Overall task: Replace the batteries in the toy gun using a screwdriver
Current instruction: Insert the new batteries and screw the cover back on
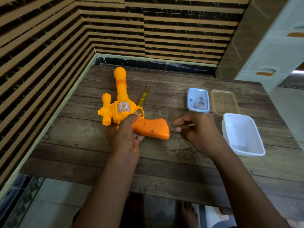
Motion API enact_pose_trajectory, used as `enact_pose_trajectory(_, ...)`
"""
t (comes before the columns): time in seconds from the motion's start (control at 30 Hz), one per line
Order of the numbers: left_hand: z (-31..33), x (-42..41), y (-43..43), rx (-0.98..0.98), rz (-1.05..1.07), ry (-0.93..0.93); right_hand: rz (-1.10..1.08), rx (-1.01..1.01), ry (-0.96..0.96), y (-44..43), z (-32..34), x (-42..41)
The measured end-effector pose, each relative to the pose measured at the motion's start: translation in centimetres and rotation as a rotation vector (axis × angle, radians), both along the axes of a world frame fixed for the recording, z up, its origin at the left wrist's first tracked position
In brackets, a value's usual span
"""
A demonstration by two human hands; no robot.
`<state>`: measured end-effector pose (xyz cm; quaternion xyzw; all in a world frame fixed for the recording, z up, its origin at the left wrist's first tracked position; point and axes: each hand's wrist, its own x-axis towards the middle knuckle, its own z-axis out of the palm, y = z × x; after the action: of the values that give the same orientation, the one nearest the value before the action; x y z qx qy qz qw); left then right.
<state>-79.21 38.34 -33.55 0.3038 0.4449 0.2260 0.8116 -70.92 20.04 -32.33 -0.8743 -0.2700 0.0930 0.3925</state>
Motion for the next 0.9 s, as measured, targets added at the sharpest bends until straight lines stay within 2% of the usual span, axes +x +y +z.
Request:
enact_pose_trajectory(0.07,-0.2,0.0,0.1,0.008,0.006,0.005,0.071,-0.078,0.026,-0.3,-0.1,0.2)
enact_pose_trajectory(0.3,-0.4,0.2,-0.1,0.001,-0.003,0.027,0.221,-0.146,0.062,0.0,0.2,0.2)
enact_pose_trajectory(0.77,-0.9,0.6,0.1,-0.017,0.002,0.047,0.301,-0.323,-0.022,0.7,0.0,0.2)
enact_pose_trajectory(0.9,-1.1,0.6,0.1,-0.013,-0.004,0.058,0.207,-0.134,-0.009,0.6,-0.4,0.1)
